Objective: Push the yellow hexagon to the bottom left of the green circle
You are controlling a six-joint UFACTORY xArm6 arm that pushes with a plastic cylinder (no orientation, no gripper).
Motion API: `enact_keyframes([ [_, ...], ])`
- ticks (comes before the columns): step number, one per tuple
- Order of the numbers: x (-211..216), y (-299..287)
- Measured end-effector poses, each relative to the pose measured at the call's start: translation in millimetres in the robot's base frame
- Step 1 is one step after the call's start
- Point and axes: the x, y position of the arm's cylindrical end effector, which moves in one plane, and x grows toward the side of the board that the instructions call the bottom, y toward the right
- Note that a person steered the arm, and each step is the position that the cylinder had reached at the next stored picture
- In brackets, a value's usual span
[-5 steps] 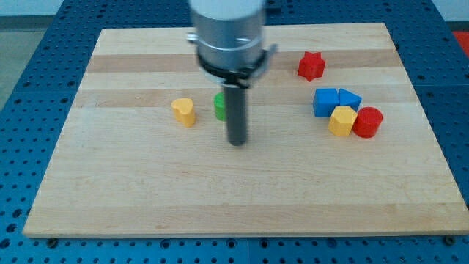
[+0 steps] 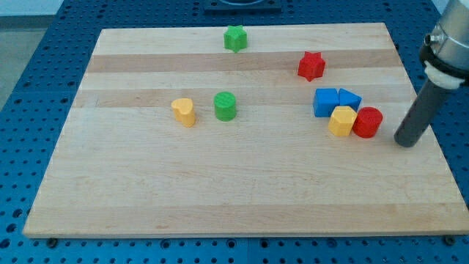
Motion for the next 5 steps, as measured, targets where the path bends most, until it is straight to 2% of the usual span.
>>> enact_keyframes([
  [1, -21.7, 0.0],
  [2, -25.5, -5.3],
  [5, -25.5, -102.7],
])
